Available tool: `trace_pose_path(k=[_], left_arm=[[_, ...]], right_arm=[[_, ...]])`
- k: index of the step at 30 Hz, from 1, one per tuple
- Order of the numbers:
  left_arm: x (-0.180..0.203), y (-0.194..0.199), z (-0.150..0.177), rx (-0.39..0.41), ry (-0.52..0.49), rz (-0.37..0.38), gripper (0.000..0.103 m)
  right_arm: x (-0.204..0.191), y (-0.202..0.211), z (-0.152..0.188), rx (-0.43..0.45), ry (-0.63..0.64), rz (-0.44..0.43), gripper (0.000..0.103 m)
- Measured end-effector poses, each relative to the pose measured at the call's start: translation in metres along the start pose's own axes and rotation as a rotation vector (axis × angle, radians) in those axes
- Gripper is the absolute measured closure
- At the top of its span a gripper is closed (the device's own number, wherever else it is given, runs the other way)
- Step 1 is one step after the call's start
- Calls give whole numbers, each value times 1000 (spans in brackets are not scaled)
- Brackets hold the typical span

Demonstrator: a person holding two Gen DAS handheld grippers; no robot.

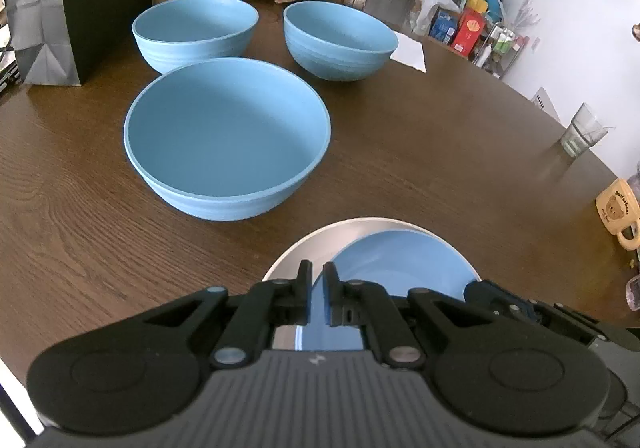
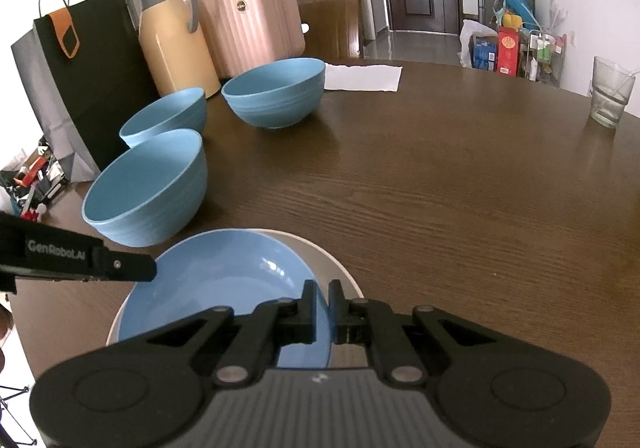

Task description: Organize plates and bowls

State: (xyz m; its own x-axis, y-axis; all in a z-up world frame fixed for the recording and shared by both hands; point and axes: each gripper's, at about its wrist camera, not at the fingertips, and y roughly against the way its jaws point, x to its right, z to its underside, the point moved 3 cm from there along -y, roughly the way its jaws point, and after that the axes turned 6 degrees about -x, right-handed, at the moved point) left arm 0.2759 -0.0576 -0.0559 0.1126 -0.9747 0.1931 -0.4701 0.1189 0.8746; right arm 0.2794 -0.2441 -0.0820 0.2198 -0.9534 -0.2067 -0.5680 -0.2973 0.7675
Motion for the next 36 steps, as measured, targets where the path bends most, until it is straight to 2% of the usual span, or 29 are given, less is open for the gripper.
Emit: trace_pose_path(k=[7, 11, 13, 14, 15, 16, 17, 19, 21, 22, 29, 36], left_arm=[[1, -1, -2, -4, -10, -3, 97], [0, 8, -1, 41, -40, 6, 95], [0, 15, 0, 62, -55, 15, 93], [-1, 19, 1, 71, -59, 23, 85], [-1, 23, 2, 83, -65, 28, 77], [-2, 28, 3, 104, -73, 30, 55], [-2, 35, 6, 135, -81, 23, 36], [-3, 48, 11, 203, -105, 12, 22], [-4, 59, 16, 251, -124, 15, 11], [-6, 65, 19, 272, -127, 20, 0], [-24, 103, 33, 432, -119, 27, 0], [-49, 121, 45, 512, -103, 1, 0]], right_arm=[[0, 0, 0, -6, 14, 2, 96], [1, 9, -2, 24, 21, -2, 87], [1, 16, -3, 45, 25, -11, 79], [0, 20, -3, 58, 29, -11, 74], [-1, 24, -3, 68, 31, -12, 64], [-1, 27, -3, 79, 32, -14, 48], [-2, 32, -4, 96, 32, -15, 40], [-3, 40, -4, 129, 29, -20, 13], [-4, 49, -5, 165, 13, -35, 4], [-4, 52, -5, 175, 3, -42, 0], [-11, 81, 5, 264, -11, -62, 0], [-35, 101, 13, 325, 37, -77, 0]])
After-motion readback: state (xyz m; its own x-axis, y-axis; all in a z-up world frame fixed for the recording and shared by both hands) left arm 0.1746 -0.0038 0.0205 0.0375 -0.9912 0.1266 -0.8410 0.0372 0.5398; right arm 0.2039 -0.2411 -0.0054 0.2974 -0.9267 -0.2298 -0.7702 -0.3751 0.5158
